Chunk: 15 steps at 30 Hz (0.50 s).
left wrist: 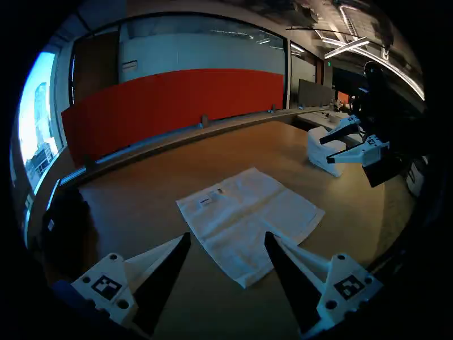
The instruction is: Fold towel
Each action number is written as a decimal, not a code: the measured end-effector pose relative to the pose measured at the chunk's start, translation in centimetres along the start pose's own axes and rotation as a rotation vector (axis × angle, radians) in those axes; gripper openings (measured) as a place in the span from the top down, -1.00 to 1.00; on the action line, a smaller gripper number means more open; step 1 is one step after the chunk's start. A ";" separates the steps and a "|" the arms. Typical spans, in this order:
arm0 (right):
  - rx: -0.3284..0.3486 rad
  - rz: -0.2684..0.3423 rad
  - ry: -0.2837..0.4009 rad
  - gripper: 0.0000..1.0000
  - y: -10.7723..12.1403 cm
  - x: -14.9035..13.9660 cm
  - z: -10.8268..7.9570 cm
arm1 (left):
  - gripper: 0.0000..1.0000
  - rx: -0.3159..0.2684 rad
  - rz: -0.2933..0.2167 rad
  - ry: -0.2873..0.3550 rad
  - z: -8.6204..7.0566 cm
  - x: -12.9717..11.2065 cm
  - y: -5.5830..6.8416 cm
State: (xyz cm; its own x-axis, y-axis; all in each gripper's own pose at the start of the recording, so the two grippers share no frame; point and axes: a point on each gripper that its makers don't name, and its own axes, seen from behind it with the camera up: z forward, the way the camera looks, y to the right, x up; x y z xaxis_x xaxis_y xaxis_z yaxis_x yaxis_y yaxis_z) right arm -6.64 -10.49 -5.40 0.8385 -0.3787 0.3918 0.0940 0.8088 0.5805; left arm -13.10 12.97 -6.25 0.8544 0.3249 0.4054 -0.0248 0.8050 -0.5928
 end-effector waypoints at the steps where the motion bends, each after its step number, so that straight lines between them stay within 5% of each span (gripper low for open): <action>1: 0.001 -0.003 -0.008 -1.00 -0.1 -0.5 0.2 | -0.94 -0.006 0.000 -0.008 0.2 -0.5 0.2; 15: 0.038 -0.007 -0.096 -1.00 -1.7 -5.9 2.8 | -0.94 -0.063 0.019 -0.115 3.8 -6.0 1.8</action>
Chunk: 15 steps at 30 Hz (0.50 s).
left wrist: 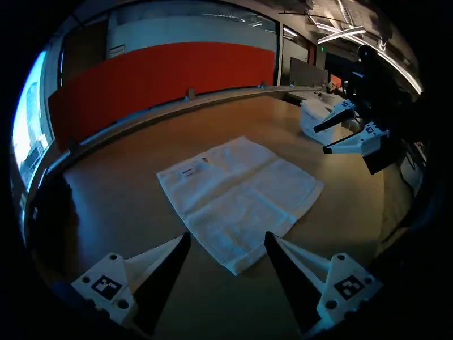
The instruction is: Fold towel
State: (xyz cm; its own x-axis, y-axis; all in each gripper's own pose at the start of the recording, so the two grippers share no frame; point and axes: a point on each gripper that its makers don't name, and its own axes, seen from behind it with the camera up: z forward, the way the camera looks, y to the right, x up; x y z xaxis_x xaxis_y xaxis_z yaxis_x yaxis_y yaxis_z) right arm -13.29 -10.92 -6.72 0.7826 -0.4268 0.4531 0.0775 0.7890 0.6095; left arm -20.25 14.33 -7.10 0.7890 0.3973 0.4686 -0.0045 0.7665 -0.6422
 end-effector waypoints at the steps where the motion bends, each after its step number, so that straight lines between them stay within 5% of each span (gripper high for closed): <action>1: 0.004 -0.001 -0.006 -1.00 -0.1 -0.3 0.2 | -0.94 -0.003 0.001 -0.006 0.3 -0.3 0.1; 15: 0.033 -0.014 -0.081 -1.00 -1.2 -4.4 2.2 | -0.94 -0.030 0.006 -0.097 3.2 -4.1 0.6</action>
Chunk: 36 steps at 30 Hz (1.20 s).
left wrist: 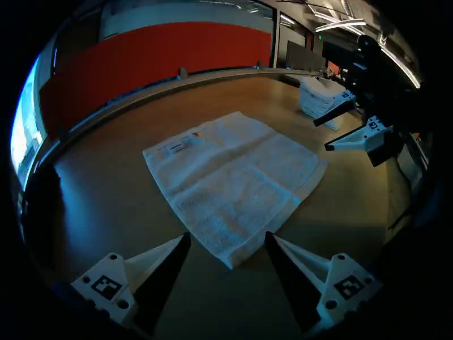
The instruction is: Fold towel
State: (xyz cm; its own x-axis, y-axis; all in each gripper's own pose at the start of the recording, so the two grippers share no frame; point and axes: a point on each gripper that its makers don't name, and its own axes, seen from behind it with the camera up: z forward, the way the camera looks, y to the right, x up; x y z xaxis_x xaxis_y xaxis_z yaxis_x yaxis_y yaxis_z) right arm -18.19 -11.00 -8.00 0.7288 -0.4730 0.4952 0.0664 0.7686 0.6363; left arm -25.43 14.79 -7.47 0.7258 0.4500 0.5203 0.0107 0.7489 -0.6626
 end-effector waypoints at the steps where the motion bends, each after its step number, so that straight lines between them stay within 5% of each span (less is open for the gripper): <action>1: 0.003 -0.001 -0.006 -1.00 -0.1 -0.3 0.1 | -0.94 0.001 -0.002 -0.006 0.2 -0.3 0.0; 21: 0.044 -0.058 -0.102 -1.00 -0.9 -4.4 1.4 | -0.94 -0.014 0.002 -0.103 2.1 -3.3 0.3; 36: 0.105 -0.063 -0.131 -0.51 -2.0 -5.1 1.3 | -0.72 -0.001 0.031 -0.119 2.5 -3.5 0.2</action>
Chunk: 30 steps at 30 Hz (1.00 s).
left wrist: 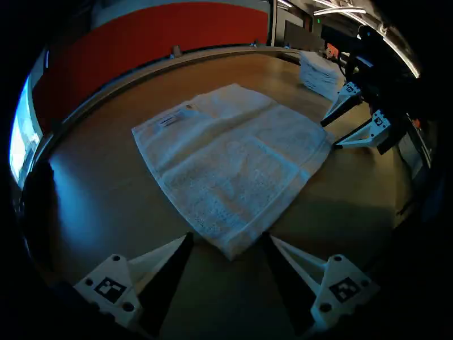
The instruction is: Fold towel
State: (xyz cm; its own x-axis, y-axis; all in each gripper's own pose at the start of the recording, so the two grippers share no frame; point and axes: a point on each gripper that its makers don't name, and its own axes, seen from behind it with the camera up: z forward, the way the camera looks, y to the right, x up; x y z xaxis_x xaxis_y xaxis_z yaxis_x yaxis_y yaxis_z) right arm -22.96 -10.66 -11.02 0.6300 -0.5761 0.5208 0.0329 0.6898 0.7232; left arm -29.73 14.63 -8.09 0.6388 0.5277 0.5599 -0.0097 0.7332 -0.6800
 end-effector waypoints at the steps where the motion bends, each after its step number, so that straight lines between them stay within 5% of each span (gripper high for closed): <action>1: 0.005 0.004 -0.001 -0.45 -0.1 0.0 0.0 | -0.65 0.003 -0.004 0.000 0.0 0.0 -0.1; 15: 0.022 0.024 -0.005 -0.08 -0.2 -0.2 0.0 | -0.46 0.015 -0.012 -0.005 -0.1 0.0 -0.1; 26: 0.024 0.028 -0.008 0.61 -0.5 -0.1 0.1 | 0.26 0.015 -0.006 -0.011 0.0 0.2 0.9; 30: 0.028 0.039 -0.011 0.66 -0.6 -0.1 0.2 | 0.55 0.032 -0.029 -0.017 0.0 0.3 0.7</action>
State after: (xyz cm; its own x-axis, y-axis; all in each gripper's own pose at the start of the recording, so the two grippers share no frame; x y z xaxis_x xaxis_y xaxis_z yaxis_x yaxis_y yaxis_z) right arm -23.16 -11.09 -11.41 0.6221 -0.5538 0.5534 -0.0135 0.6991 0.7149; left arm -29.51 15.32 -8.37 0.6259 0.5132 0.5873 -0.0162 0.7614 -0.6481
